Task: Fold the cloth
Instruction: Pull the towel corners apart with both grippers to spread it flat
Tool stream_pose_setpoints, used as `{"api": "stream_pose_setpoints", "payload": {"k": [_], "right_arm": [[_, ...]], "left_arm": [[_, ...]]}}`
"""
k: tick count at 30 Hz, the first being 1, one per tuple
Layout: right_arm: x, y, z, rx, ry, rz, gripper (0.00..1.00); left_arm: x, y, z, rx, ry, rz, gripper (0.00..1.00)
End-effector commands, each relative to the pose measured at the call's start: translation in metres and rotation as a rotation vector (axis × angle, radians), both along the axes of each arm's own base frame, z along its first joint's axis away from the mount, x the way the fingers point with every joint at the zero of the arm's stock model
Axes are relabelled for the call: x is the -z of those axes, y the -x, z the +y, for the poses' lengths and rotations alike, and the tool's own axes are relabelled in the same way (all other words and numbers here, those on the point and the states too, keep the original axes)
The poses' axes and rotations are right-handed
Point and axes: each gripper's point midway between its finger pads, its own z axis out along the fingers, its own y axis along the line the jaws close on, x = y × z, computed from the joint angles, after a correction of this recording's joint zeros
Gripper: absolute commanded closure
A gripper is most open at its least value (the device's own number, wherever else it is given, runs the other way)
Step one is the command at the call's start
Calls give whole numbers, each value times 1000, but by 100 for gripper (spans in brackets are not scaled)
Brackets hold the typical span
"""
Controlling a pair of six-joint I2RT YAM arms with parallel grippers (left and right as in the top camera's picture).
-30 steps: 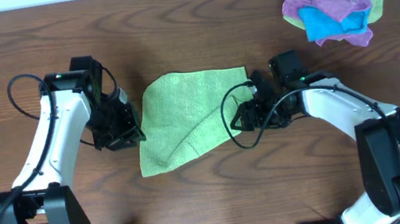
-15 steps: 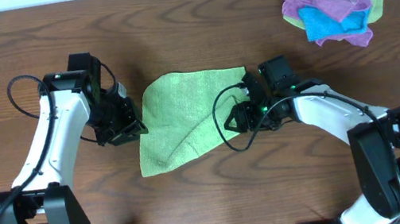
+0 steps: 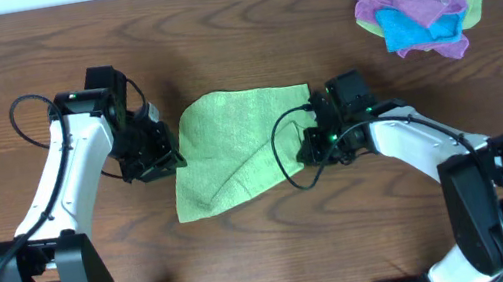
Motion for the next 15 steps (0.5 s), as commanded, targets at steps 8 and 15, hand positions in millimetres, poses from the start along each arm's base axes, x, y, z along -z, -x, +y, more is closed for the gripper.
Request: {"api": "stream_pose_setpoints", "payload": {"k": [8, 15], "right_arm": [[-48, 44, -27, 70, 109, 60, 99], [-62, 91, -44, 77, 189, 185, 65]], "left_arm": [[-3, -3, -1, -18, 13, -16, 73], [-5, -5, -5, -25, 37, -23, 72]]}}
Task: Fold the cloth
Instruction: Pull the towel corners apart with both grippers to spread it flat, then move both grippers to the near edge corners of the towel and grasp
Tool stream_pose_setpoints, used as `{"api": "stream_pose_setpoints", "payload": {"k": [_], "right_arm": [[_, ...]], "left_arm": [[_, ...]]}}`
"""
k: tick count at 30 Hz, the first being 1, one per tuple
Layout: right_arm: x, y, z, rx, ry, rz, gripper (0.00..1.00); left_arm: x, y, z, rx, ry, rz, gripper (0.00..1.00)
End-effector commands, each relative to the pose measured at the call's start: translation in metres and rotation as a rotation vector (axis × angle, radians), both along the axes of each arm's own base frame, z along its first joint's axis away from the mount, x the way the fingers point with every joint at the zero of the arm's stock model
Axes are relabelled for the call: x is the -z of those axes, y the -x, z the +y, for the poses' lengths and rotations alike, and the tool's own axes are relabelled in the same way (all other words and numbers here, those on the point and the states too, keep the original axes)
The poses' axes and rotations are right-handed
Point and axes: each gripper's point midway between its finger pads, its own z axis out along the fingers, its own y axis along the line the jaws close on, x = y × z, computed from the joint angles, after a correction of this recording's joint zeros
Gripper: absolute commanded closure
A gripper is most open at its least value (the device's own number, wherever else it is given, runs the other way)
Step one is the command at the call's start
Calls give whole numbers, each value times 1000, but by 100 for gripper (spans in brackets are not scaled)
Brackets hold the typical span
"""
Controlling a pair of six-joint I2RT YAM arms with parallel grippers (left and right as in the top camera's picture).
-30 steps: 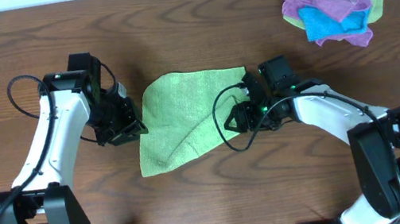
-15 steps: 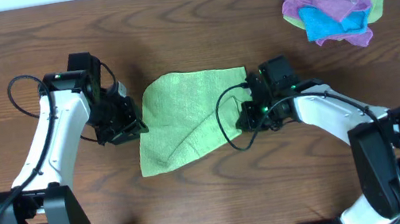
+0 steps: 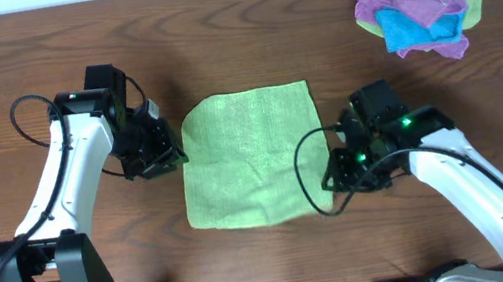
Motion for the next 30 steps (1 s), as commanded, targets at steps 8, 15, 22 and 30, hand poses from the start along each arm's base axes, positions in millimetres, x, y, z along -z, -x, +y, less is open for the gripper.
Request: {"api": "stream_pose_setpoints", "payload": {"k": [8, 15, 22, 30], "right_arm": [[9, 25, -21, 10, 189, 70, 63], [11, 11, -18, 6, 178, 4, 61], [19, 28, -13, -21, 91, -46, 60], [24, 44, -6, 23, -29, -119, 42]], "left_arm": [[-3, 6, 0, -19, 9, 21, 70], [9, 36, 5, -88, 80, 170, 75], [48, 82, 4, -153, 212, 305, 76], [78, 103, 0, -190, 230, 327, 5]]}}
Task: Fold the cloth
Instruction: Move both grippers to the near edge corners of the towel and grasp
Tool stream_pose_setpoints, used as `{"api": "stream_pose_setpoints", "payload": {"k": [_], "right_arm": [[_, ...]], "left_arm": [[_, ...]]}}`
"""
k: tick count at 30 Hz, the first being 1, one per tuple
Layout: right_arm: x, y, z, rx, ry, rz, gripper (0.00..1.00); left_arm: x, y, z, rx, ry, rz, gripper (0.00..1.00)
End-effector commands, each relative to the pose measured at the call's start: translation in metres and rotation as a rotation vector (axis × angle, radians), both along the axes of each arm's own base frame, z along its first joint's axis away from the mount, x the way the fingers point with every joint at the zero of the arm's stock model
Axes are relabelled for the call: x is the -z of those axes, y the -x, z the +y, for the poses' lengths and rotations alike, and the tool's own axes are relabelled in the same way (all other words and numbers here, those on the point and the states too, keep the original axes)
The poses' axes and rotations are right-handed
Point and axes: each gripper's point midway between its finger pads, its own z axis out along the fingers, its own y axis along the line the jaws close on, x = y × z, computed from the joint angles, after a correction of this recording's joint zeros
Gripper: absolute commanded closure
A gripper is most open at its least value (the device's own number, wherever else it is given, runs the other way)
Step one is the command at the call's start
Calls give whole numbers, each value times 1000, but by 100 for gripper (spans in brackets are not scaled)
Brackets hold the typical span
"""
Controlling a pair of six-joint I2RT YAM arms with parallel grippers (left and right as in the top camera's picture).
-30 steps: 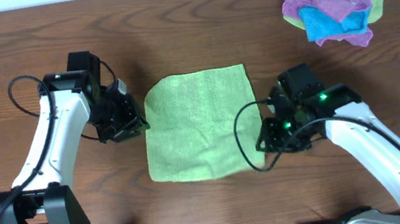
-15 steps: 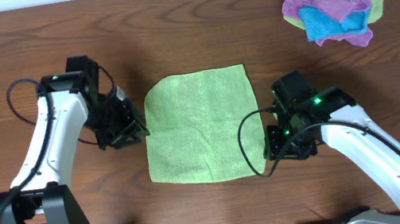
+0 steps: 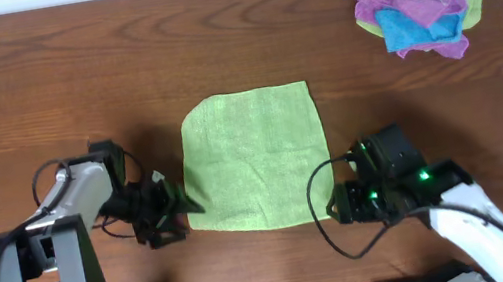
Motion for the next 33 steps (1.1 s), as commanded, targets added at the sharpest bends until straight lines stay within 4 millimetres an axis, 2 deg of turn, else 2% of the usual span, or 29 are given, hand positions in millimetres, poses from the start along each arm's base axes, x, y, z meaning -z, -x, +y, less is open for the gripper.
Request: {"api": "stream_pose_setpoints", "payload": {"k": [1, 3, 8, 14, 20, 21, 24, 26, 28, 32, 33], "right_arm": [[1, 6, 4, 17, -42, 6, 42], [3, 3, 5, 18, -49, -12, 39], [11, -8, 4, 57, -62, -59, 36], [25, -9, -6, 141, -69, -45, 34], [25, -13, -6, 155, -89, -56, 34], [24, -14, -6, 154, -93, -61, 34], [23, -16, -4, 159, -102, -65, 34], [23, -16, -4, 159, -102, -64, 34], [23, -16, -5, 159, -101, -64, 34], [26, -17, -9, 168, -77, -70, 33], [27, -17, -10, 172, -66, -73, 32]], "left_arm": [[4, 5, -2, -30, 10, 15, 5], [8, 4, -1, -36, 6, 4, 5], [16, -13, 4, -69, -37, -53, 5], [21, -32, 7, -102, -66, -117, 4], [25, -42, 1, -105, -87, -152, 0], [26, -43, -3, -99, -87, -159, 6], [29, -44, -15, -81, -86, -179, 11], [30, -44, -21, -74, -87, -184, 22], [30, -44, -25, -61, -84, -194, 42], [30, -45, -25, -59, -84, -197, 94], [30, -45, -25, -59, -84, -197, 94]]}}
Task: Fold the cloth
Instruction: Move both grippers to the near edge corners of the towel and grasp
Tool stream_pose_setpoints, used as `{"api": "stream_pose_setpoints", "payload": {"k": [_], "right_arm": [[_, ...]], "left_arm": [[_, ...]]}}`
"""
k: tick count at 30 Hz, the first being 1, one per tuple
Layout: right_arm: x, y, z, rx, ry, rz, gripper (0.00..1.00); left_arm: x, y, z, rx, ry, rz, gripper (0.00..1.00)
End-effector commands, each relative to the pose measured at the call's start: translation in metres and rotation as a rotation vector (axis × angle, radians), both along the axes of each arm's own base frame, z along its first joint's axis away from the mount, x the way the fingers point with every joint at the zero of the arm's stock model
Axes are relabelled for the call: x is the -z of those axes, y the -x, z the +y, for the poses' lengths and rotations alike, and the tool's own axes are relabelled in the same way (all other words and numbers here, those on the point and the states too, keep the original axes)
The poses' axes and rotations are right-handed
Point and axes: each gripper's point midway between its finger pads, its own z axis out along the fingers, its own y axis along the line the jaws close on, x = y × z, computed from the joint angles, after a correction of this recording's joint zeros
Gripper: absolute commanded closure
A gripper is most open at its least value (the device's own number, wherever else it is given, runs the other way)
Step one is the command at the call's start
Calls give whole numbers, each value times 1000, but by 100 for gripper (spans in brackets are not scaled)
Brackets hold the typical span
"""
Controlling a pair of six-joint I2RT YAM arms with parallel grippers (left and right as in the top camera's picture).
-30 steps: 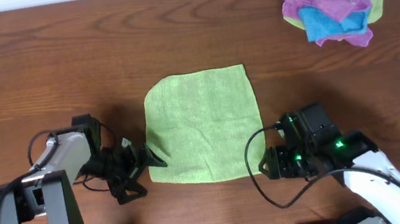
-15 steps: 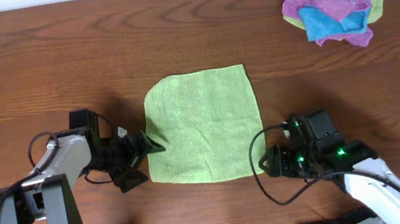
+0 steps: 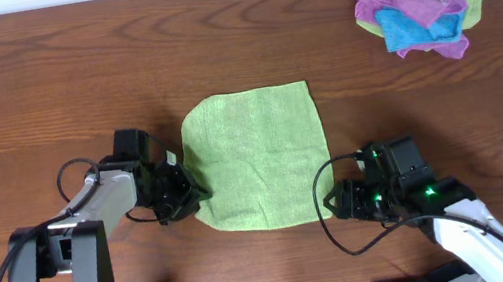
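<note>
The green cloth (image 3: 254, 159) lies spread flat at the middle of the table, roughly square, with a few creases. My left gripper (image 3: 189, 195) is low at the cloth's near left corner, its fingertips touching the edge. My right gripper (image 3: 335, 203) is down just beside the near right corner. From overhead both sets of fingers are dark and small, so how their jaws stand is unclear. No part of the cloth is lifted.
A pile of crumpled cloths (image 3: 418, 8), purple, blue and yellow-green, sits at the far right of the table. Cables loop from both wrists close to the cloth's near corners. The table's front edge is just behind both arms.
My left gripper has moved right and slightly away, from beside the cloth's near left edge onto its corner. My right arm shifted slightly toward the front. The cloth lies as before.
At first the cloth lay rumpled with its right side turned over, the grippers at its left and right edges. Then it lay flat, my right gripper back toward the near right. Both arms then dropped to the near side, and now sit at the near corners.
</note>
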Motion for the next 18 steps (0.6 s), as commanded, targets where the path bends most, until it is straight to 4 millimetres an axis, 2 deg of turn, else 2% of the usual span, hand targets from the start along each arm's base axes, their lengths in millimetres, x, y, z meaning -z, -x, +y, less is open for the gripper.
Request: {"api": "stream_pose_setpoints", "payload": {"k": [1, 11, 15, 18], "right_arm": [[4, -2, -7, 33, 30, -1, 32], [23, -11, -9, 51, 57, 31, 30], [32, -18, -3, 60, 34, 44, 31], [36, -24, 5, 51, -8, 45, 36]], "left_arm": [[6, 3, 4, -2, -25, 16, 94], [2, 4, -1, 0, 9, 19, 94], [2, 4, -1, 0, 9, 19, 94], [2, 4, -2, 0, 16, 20, 94]]}}
